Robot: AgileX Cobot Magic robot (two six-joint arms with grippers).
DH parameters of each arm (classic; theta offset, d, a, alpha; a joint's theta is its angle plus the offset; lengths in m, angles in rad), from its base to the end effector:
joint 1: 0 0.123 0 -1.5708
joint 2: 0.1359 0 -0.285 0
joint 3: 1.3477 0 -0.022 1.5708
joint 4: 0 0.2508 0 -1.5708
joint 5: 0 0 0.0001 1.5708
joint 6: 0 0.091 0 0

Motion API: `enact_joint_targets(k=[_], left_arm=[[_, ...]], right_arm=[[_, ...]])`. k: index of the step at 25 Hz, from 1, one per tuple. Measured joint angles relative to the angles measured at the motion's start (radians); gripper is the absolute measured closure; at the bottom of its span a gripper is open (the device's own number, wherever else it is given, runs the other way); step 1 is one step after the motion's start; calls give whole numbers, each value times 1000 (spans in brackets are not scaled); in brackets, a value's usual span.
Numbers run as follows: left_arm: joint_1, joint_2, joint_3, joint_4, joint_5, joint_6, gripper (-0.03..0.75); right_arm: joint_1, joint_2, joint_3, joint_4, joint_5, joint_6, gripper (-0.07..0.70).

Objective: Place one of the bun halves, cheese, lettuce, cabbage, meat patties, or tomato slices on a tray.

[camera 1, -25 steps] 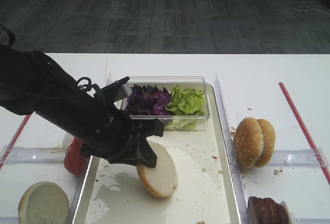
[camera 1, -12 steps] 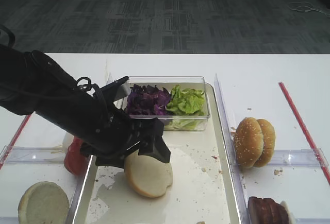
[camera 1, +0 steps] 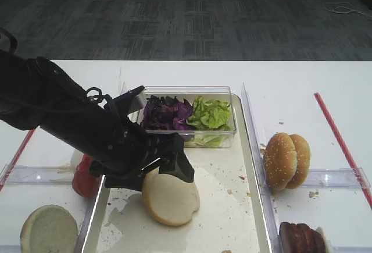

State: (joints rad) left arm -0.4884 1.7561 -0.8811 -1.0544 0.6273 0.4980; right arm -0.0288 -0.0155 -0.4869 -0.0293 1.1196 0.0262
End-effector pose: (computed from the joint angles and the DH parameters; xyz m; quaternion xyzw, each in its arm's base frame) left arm 0.2570 -0.1892 0.1604 0.0705 0.9403 -0.3258 0.0688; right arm -0.0083 -0.0022 0.2689 0.0249 0.8672 -0.0153 0.4972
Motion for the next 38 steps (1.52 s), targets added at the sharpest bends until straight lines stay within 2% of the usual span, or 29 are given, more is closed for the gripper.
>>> enact_joint_targets(k=[18,25,38], left_arm=[[0,-12,0,4,-7,-4,95],[0,-124,0,7,-3,-14,95],[0,-330,0,91,51,-88,95]], right_arm=[[0,0,0,0,0,0,42],[0,0,0,0,0,0,42],[0,0,0,0,0,0,42]])
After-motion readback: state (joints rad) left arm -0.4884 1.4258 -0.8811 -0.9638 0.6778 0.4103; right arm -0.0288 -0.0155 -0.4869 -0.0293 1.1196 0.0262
